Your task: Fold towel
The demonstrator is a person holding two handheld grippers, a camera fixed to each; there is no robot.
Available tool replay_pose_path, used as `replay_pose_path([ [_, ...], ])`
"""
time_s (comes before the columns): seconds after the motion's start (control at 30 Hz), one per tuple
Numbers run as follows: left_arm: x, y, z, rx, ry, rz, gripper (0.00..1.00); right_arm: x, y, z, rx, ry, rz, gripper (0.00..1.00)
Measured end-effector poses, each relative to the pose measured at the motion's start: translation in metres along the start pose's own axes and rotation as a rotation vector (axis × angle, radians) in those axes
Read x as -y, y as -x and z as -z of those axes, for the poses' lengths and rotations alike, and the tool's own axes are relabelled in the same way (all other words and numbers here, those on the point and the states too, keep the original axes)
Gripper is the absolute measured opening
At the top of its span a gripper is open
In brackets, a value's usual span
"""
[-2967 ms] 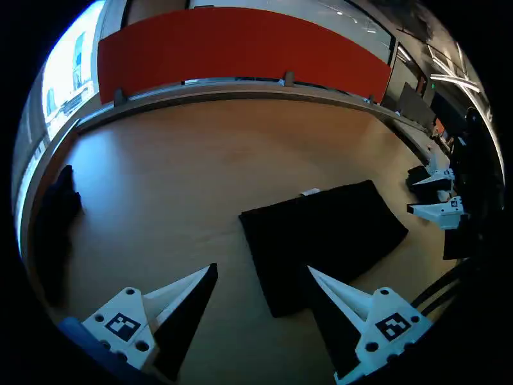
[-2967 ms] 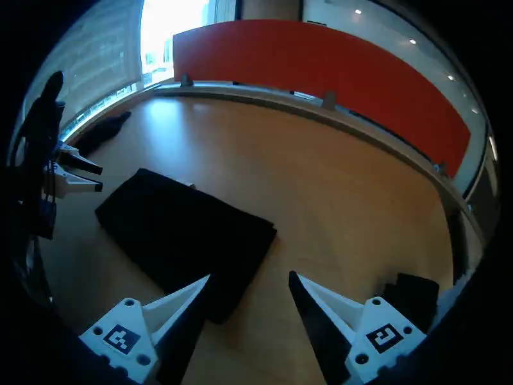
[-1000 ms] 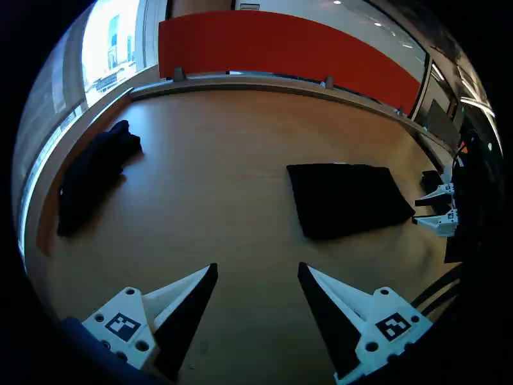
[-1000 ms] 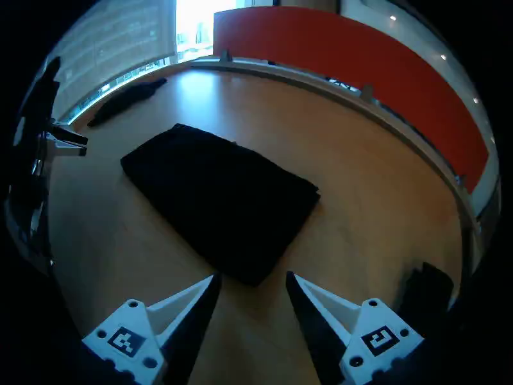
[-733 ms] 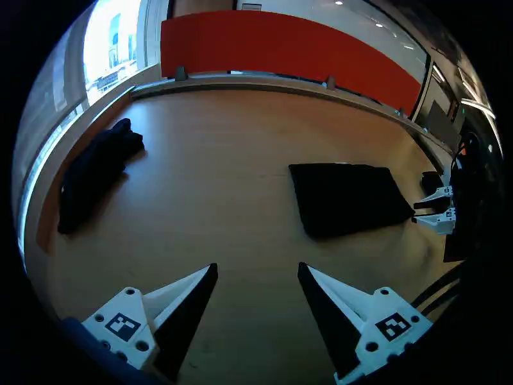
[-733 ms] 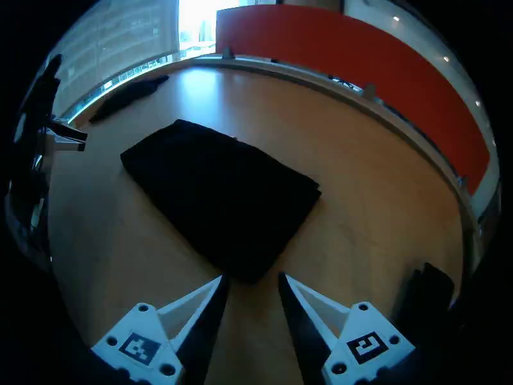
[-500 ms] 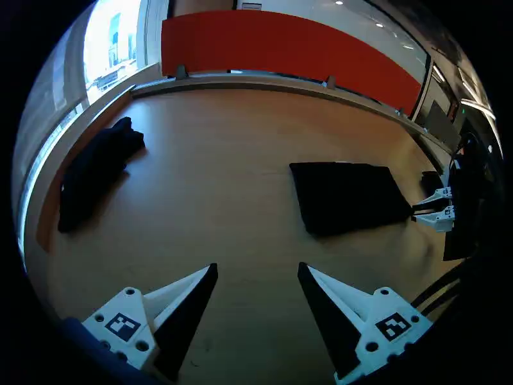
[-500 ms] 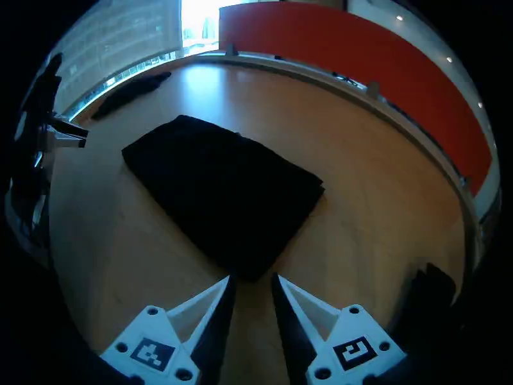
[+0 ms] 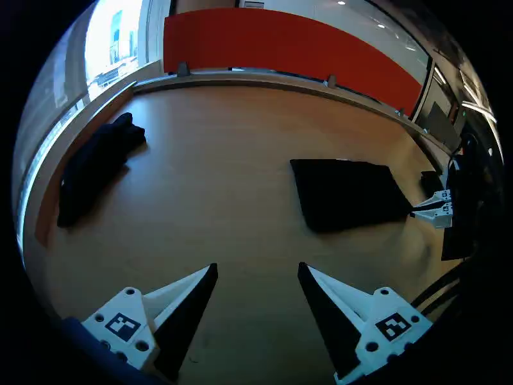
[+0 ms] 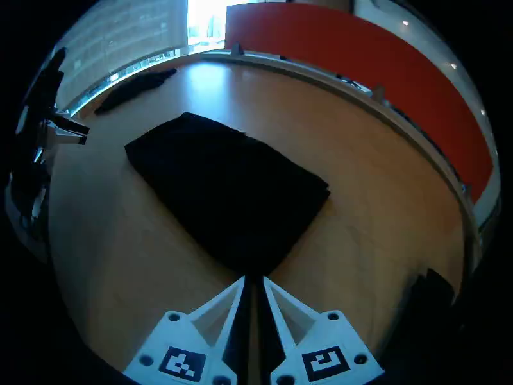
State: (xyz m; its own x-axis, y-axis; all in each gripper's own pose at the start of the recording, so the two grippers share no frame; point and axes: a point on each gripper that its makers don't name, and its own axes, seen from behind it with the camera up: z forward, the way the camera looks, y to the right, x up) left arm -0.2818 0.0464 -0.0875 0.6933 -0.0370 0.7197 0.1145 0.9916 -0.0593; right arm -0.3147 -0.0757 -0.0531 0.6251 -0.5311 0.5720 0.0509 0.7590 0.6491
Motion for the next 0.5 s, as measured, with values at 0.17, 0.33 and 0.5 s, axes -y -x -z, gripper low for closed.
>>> replay_pose_path([
  [0.17,0.001,0.0,0.001,0.002,0.002,-0.001,0.93,0.0,-0.004,0.003,-0.007,0.002,0.012,0.05],
  [0.33,0.002,0.0,0.004,-0.001,0.005,0.008,0.93,-0.001,-0.016,0.008,-0.018,0.003,0.031,0.05],
  [0.5,0.004,-0.001,0.007,-0.007,0.01,0.024,0.93,-0.001,-0.04,0.015,-0.044,0.003,0.068,0.05],
])
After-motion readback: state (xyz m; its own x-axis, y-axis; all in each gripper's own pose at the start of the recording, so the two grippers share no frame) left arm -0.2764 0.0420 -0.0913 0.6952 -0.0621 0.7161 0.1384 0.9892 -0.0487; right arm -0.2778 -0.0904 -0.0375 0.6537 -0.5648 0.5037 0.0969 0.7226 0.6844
